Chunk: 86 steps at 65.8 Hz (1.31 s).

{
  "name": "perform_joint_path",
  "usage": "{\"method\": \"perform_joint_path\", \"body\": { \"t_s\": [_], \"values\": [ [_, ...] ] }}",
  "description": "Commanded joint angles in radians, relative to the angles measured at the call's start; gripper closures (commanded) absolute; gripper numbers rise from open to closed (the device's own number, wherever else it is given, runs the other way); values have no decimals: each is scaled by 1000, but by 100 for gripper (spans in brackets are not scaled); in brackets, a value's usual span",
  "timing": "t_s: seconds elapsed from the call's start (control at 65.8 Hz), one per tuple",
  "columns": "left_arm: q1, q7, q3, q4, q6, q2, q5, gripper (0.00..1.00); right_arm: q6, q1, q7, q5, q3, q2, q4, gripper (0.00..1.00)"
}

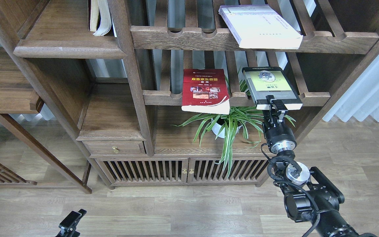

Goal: Organize books on shelf
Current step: 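Grasp the grey-green book with the right gripper, then pull the grey-green book off the shelf and lower it toward the left gripper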

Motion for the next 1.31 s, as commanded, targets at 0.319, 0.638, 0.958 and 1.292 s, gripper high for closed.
{"method": "perform_joint_path", "body": {
  "t_s": [0.319,0.638,0.958,1.292],
  "values": [
    [2,0,1,1,0,0,0,0,166,-37,-6,93,9,24,135,96],
    [9,0,-1,1,0,2,-6,0,166,-304,18,293,74,24,497,97],
    [9,2,1,1,0,-3,-14,0,166,-637,17,316,74,-42,746,97],
    [12,2,5,15,0,-6,-14,0,166,-862,11,341,3,-111,780,97]
  ]
}}
